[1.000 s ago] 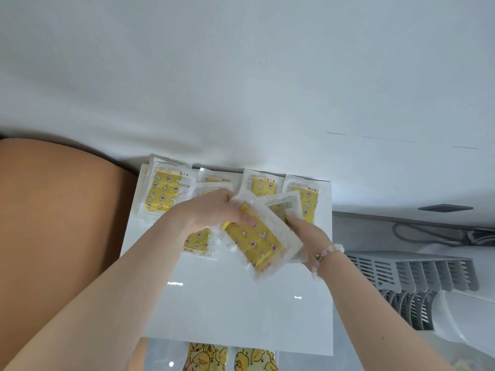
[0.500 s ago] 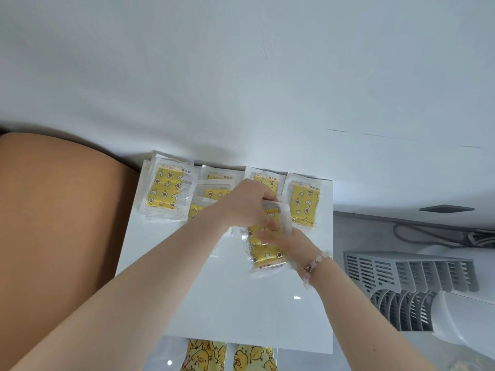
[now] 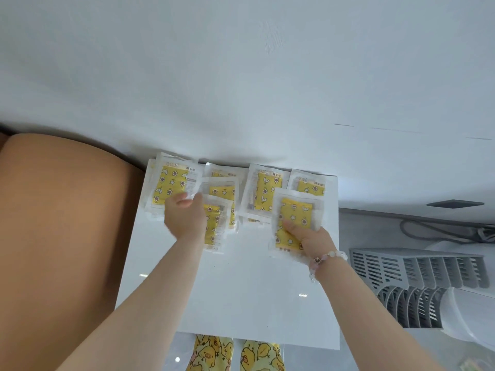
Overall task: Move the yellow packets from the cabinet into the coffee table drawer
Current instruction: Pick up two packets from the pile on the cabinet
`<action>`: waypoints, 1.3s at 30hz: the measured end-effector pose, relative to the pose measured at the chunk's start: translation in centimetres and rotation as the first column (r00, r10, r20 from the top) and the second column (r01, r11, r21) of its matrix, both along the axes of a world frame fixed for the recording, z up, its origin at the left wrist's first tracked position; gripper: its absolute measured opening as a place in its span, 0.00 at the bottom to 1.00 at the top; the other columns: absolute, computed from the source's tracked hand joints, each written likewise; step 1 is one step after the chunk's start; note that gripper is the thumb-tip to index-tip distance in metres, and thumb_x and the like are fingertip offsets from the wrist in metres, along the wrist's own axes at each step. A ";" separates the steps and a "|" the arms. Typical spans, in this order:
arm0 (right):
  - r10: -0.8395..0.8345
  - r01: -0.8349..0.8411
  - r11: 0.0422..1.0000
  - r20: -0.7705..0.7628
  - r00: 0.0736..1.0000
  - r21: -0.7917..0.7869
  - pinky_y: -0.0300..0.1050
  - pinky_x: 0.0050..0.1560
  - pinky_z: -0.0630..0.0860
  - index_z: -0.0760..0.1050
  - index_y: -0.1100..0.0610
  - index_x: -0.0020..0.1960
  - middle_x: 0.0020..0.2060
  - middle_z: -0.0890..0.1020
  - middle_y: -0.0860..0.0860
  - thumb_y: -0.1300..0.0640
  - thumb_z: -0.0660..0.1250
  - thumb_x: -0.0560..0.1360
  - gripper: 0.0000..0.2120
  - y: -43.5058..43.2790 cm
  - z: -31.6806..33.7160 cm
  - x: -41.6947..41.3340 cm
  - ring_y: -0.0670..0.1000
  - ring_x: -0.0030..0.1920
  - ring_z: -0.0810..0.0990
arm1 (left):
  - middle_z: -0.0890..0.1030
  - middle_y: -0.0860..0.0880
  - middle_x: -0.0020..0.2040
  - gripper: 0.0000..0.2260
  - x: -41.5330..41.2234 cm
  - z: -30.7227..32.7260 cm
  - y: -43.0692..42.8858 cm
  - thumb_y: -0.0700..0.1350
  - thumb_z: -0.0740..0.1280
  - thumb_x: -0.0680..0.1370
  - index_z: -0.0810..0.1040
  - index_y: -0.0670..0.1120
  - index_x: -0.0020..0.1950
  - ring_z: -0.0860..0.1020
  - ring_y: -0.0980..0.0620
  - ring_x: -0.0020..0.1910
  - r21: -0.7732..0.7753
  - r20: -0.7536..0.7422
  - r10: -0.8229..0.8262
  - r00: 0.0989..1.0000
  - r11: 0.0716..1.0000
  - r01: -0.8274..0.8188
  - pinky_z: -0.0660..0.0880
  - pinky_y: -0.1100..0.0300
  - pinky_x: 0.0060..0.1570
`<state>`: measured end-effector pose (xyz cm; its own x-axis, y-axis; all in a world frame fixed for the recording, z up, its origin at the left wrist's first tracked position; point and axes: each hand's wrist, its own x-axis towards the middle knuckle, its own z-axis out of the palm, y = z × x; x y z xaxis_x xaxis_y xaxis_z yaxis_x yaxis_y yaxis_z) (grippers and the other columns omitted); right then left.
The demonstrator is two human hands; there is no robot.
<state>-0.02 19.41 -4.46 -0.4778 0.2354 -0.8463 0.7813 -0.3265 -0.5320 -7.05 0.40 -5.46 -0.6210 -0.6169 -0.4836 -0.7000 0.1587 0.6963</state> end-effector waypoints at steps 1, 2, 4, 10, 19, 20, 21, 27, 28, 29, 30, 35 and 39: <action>-0.007 0.007 1.000 0.007 1.000 0.007 0.44 0.43 0.79 0.79 0.54 0.45 0.39 0.84 0.50 0.56 0.74 0.70 0.06 0.2 0.1 -0.1 0.50 0.39 0.82 | 0.79 0.50 0.53 0.17 0.7 -0.8 -1.1 0.45 0.71 0.74 0.73 0.44 0.61 0.77 0.49 0.54 -0.038 0.069 0.009 0.998 0.999 -0.006 0.71 0.57 0.54; -0.006 0.006 1.000 0.009 1.000 0.011 0.43 0.40 0.78 0.79 0.53 0.44 0.38 0.83 0.49 0.56 0.74 0.70 0.05 0.3 0.1 -0.1 0.49 0.39 0.82 | 0.78 0.47 0.57 0.21 1.5 -1.6 -2.1 0.46 0.73 0.73 0.72 0.43 0.63 0.76 0.47 0.58 -0.080 0.138 -0.008 0.990 0.997 0.019 0.72 0.53 0.57; -0.011 0.011 1.000 0.015 1.000 0.010 0.40 0.37 0.76 0.78 0.53 0.45 0.38 0.83 0.49 0.56 0.73 0.71 0.05 0.3 0.0 0.0 0.48 0.38 0.81 | 0.76 0.45 0.62 0.27 2.7 -2.8 -3.2 0.48 0.75 0.70 0.71 0.42 0.65 0.74 0.44 0.62 -0.133 0.248 -0.042 0.968 0.988 0.077 0.71 0.46 0.61; 0.029 -0.030 0.999 0.074 0.997 0.016 0.36 0.29 0.74 0.79 0.56 0.52 0.41 0.82 0.49 0.55 0.73 0.71 0.11 -0.2 0.0 0.8 0.48 0.39 0.81 | 0.74 0.45 0.63 0.33 3.5 -4.1 -2.1 0.52 0.78 0.66 0.71 0.42 0.66 0.70 0.42 0.64 -0.164 0.398 -0.188 0.898 0.948 0.272 0.69 0.46 0.60; 0.082 -0.084 0.996 0.094 0.992 0.023 0.31 0.14 0.61 0.77 0.55 0.52 0.39 0.80 0.49 0.53 0.73 0.72 0.11 -0.5 0.7 0.6 0.46 0.36 0.76 | 0.69 0.42 0.63 0.30 3.8 -4.1 -1.4 0.54 0.74 0.70 0.69 0.43 0.67 0.72 0.41 0.61 -0.140 0.461 -0.243 0.854 0.930 0.341 0.69 0.48 0.59; 0.089 -0.091 0.996 0.092 0.992 0.024 0.31 0.14 0.61 0.77 0.55 0.51 0.39 0.80 0.48 0.52 0.73 0.72 0.11 -0.4 0.5 0.6 0.47 0.37 0.77 | 0.69 0.42 0.63 0.29 4.1 -4.0 -1.2 0.52 0.74 0.70 0.69 0.43 0.67 0.73 0.41 0.59 -0.117 0.424 -0.223 0.878 0.947 0.298 0.70 0.48 0.59; 0.096 -0.100 0.994 0.098 0.991 0.032 0.31 0.14 0.60 0.77 0.54 0.51 0.39 0.80 0.48 0.51 0.73 0.71 0.12 -0.4 0.3 0.5 0.47 0.38 0.77 | 0.70 0.43 0.62 0.28 4.4 -3.9 -1.0 0.51 0.74 0.71 0.69 0.43 0.66 0.74 0.41 0.58 -0.088 0.378 -0.200 0.904 0.964 0.250 0.71 0.48 0.59; 0.076 -0.078 0.997 0.089 0.993 0.020 0.40 0.37 0.79 0.78 0.55 0.49 0.44 0.82 0.51 0.55 0.70 0.72 0.07 -0.1 -1.5 0.8 0.55 0.50 0.81 | 0.75 0.48 0.50 0.17 6.7 -2.8 0.4 0.45 0.71 0.75 0.72 0.41 0.61 0.73 0.48 0.48 0.081 0.198 -0.043 0.979 0.996 0.028 0.69 0.56 0.50; 0.060 -0.061 0.998 0.095 0.994 0.014 0.41 0.39 0.79 0.78 0.56 0.49 0.43 0.82 0.51 0.56 0.69 0.72 0.07 0.1 -1.8 0.7 0.55 0.47 0.81 | 0.75 0.49 0.49 0.16 6.9 -2.7 0.6 0.45 0.71 0.75 0.72 0.42 0.60 0.73 0.48 0.48 0.082 0.176 -0.041 0.984 0.996 0.027 0.69 0.56 0.51; 0.047 -0.048 0.999 0.105 0.993 0.013 0.42 0.40 0.79 0.78 0.56 0.49 0.43 0.82 0.51 0.56 0.69 0.72 0.07 0.3 -1.9 0.6 0.55 0.45 0.81 | 0.74 0.50 0.48 0.14 7.1 -2.5 0.7 0.45 0.70 0.75 0.72 0.43 0.58 0.73 0.47 0.49 0.069 0.153 -0.050 0.987 0.997 0.040 0.68 0.56 0.51; 0.033 -0.034 0.999 0.107 0.994 0.006 0.45 0.44 0.79 0.78 0.57 0.50 0.45 0.82 0.52 0.56 0.69 0.72 0.08 0.4 -2.1 0.5 0.55 0.46 0.81 | 0.74 0.50 0.48 0.13 7.1 -2.4 0.9 0.45 0.70 0.75 0.72 0.44 0.56 0.74 0.47 0.51 0.051 0.137 -0.066 0.988 0.997 0.059 0.68 0.56 0.51; -0.021 0.022 1.000 0.109 0.994 -0.001 0.59 0.60 0.75 0.76 0.57 0.55 0.53 0.82 0.56 0.56 0.68 0.72 0.12 0.5 -2.6 0.1 0.59 0.53 0.81 | 0.75 0.51 0.44 0.08 6.7 -0.9 1.0 0.44 0.68 0.77 0.70 0.45 0.51 0.74 0.49 0.47 0.156 0.033 0.017 0.999 0.988 -0.022 0.70 0.58 0.45; -0.037 0.040 0.998 0.063 0.997 -0.058 0.57 0.59 0.75 0.77 0.54 0.45 0.49 0.82 0.54 0.58 0.62 0.77 0.05 0.1 -2.2 -0.7 0.58 0.52 0.81 | 0.77 0.53 0.48 0.10 5.6 1.4 3.0 0.43 0.69 0.76 0.73 0.46 0.55 0.76 0.57 0.46 0.378 -0.071 -0.113 0.991 0.917 0.131 0.69 0.67 0.42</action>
<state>-0.69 19.50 -6.71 -0.4157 0.2014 -0.8869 0.7984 -0.3862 -0.4619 -1.48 3.37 -4.04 -0.7070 -0.3099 -0.6357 -0.6575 -0.0429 0.7522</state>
